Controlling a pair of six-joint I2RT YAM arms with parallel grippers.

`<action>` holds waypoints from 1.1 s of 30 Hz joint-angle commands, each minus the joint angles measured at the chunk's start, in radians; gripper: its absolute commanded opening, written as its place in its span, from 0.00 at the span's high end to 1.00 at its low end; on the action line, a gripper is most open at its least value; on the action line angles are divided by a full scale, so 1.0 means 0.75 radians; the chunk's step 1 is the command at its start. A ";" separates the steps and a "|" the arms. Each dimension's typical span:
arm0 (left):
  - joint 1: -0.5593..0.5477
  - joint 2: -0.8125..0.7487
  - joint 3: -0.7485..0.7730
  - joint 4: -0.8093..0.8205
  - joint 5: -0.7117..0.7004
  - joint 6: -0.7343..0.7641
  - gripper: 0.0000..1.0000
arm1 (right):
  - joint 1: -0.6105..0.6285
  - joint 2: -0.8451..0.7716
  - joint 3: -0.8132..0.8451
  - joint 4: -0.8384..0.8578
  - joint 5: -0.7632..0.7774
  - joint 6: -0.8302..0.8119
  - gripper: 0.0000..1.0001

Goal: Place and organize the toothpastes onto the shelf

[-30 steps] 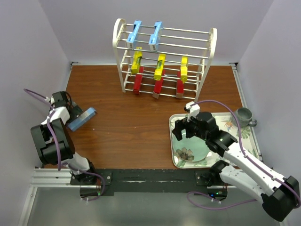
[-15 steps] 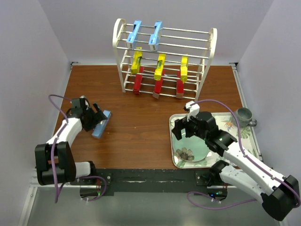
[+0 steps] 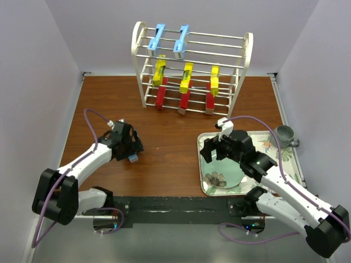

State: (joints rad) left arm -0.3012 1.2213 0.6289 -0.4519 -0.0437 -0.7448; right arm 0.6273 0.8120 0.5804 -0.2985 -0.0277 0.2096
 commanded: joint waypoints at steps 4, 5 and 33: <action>-0.275 0.034 0.010 -0.138 -0.510 -0.387 0.19 | 0.002 -0.033 0.005 0.032 -0.051 0.031 0.02; -0.314 0.047 0.012 -0.148 -0.537 -0.414 0.22 | 0.002 -0.039 0.005 0.026 -0.051 0.031 0.02; -0.433 -0.237 -0.092 0.060 -0.529 -0.300 0.81 | 0.002 -0.136 -0.031 0.009 -0.067 0.083 0.02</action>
State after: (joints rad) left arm -0.6197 1.1355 0.5724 -0.5011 -0.4362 -1.0512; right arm 0.6273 0.7250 0.5644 -0.3233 -0.0494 0.2539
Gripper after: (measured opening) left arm 0.458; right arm 0.985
